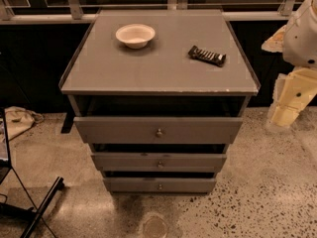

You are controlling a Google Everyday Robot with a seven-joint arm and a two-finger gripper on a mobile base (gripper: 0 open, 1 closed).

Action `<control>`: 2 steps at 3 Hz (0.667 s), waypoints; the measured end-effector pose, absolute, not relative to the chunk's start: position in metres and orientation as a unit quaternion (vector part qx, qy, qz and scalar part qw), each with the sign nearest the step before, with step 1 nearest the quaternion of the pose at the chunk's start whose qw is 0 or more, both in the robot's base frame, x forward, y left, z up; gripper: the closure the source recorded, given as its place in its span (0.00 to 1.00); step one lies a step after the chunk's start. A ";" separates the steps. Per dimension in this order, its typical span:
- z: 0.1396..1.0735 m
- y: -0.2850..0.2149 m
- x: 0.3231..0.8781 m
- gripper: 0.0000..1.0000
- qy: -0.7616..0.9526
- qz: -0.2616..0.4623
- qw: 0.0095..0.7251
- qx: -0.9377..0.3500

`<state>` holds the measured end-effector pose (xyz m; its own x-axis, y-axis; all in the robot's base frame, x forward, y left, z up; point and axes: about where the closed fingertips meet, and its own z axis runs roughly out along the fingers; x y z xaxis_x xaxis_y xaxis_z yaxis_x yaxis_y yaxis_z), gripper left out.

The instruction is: Open bottom drawer

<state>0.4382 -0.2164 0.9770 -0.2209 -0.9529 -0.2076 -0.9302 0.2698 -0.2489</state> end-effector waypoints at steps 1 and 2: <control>0.977 -0.216 0.438 0.00 0.781 -0.036 0.160 -0.603; 0.992 -0.213 0.428 0.00 0.786 -0.060 0.170 -0.591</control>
Offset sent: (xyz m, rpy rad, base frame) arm -0.0266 0.0073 0.0327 -0.0605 -0.0906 -0.0854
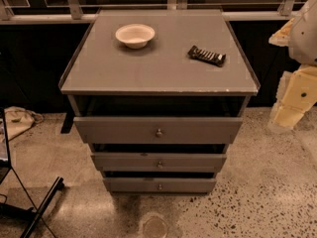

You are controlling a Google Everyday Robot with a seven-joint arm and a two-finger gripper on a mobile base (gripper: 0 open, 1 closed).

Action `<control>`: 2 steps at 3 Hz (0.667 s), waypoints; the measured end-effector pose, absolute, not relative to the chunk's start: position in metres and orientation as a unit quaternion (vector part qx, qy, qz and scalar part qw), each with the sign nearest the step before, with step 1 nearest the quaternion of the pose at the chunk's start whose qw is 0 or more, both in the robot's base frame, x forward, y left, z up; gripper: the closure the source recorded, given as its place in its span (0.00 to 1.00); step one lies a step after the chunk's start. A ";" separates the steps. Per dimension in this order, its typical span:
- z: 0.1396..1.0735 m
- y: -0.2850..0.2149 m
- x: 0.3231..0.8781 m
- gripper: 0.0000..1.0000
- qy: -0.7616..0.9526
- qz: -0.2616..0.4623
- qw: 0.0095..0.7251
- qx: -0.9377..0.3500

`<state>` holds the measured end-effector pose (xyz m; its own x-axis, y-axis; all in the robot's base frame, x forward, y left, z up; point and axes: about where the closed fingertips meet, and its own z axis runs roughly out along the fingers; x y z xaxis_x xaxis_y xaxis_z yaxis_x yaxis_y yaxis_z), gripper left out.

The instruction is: Open bottom drawer

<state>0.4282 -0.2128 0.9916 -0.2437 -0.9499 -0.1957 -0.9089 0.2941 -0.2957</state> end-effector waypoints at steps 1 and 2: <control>0.997 -0.206 0.392 0.00 0.811 -0.065 0.210 -0.542; 0.972 -0.211 0.348 0.00 0.849 -0.032 0.262 -0.458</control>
Offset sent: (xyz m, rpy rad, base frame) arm -0.0265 -0.0685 -0.2471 0.6049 -0.4094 -0.7174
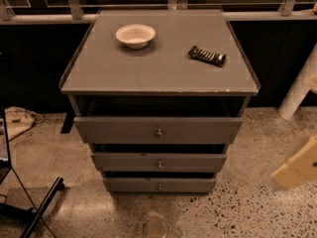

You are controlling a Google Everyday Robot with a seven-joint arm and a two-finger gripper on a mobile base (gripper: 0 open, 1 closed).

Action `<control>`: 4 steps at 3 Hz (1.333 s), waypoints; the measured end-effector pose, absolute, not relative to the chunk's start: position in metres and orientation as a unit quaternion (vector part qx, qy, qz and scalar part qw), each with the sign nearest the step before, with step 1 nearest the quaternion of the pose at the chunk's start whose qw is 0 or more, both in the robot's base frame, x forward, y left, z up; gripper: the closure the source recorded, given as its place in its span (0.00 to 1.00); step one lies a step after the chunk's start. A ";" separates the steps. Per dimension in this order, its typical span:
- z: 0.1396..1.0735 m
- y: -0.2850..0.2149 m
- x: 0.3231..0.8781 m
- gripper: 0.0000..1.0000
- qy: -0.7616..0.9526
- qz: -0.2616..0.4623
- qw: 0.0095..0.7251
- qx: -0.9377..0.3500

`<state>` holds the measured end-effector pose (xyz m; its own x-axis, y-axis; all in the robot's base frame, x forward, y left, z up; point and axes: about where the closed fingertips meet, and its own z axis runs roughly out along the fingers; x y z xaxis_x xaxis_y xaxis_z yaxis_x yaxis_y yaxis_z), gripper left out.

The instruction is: Open bottom drawer

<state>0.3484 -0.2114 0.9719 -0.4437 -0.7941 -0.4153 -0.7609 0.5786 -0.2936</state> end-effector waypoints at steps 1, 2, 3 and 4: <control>0.910 -0.216 0.334 0.00 0.875 0.026 0.292 -0.384; 0.804 -0.215 0.339 0.00 0.894 0.105 0.285 -0.328; 0.722 -0.219 0.360 0.00 0.900 0.155 0.296 -0.281; 0.673 -0.234 0.393 0.00 0.901 0.163 0.325 -0.234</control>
Offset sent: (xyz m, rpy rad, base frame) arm 0.0782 -0.0537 -0.3082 0.5038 -0.1282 -0.4563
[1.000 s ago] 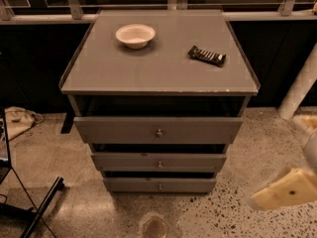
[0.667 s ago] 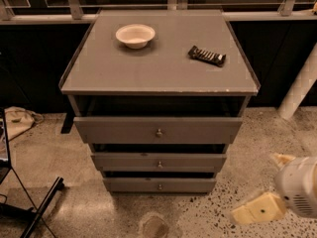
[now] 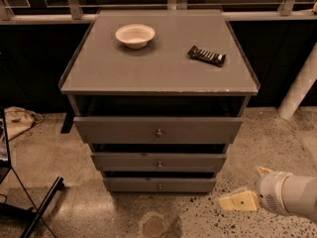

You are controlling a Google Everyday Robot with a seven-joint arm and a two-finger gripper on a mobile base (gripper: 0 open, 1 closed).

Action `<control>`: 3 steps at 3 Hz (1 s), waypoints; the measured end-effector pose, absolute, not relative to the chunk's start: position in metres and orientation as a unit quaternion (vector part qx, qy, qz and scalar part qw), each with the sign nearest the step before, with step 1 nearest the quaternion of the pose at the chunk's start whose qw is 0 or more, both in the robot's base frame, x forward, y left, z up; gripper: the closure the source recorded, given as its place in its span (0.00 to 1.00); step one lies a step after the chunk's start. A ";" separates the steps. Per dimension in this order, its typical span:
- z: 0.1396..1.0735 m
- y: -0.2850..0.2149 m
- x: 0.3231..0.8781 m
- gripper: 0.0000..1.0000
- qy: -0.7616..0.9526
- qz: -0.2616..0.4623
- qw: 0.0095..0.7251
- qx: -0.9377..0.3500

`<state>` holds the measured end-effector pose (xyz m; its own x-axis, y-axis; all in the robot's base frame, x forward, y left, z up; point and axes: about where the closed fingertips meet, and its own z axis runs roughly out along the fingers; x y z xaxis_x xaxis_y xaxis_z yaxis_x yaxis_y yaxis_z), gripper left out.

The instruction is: Open bottom drawer

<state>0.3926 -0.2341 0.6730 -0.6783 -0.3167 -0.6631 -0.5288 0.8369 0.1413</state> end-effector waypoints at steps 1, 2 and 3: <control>0.665 -0.238 0.398 0.00 0.903 0.159 0.330 -0.226; 0.678 -0.230 0.385 0.00 0.901 0.134 0.342 -0.231; 0.663 -0.244 0.397 0.00 0.896 0.102 0.380 -0.203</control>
Offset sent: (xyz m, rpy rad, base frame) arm -0.0227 0.0103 0.0188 -0.1117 -0.1096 -0.0737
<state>0.3968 -0.2442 0.6635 -0.6284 -0.2869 -0.7231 -0.4425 0.8963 0.0289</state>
